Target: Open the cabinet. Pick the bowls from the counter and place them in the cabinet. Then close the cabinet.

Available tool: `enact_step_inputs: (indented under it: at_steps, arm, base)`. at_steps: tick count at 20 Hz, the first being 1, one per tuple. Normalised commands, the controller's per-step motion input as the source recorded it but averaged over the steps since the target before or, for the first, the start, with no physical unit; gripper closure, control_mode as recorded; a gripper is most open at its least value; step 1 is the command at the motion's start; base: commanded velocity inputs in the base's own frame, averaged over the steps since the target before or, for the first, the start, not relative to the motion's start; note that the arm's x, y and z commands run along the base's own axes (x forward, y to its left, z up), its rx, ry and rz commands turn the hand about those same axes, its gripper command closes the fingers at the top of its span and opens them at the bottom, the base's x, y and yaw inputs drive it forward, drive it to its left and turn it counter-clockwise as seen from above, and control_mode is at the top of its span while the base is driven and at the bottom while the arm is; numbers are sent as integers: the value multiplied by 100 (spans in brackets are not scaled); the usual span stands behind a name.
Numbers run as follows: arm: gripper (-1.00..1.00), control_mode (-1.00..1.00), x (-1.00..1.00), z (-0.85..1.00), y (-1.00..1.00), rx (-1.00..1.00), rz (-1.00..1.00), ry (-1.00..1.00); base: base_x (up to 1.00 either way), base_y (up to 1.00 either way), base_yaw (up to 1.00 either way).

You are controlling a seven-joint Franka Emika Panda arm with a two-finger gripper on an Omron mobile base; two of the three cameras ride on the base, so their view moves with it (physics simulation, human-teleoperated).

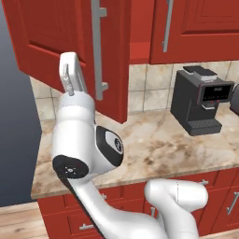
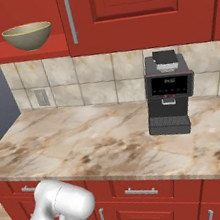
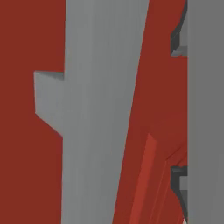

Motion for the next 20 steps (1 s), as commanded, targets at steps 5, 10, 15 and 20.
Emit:
enact_step_inputs:
  at_steps: [5, 10, 15, 20]
  arm:
    - [-100, -100, 67, 0, -34, 9, -2, -12]
    - [-100, -100, 63, 1, -35, 7, -2, -12]
    - [-100, -100, 69, 0, -22, 8, 0, 1]
    - [-100, -100, 83, -8, -14, 9, 0, -3]
  base:
    - [0, 0, 0]
    - [0, 0, 0]
    - [0, 0, 0]
    - [0, 0, 0]
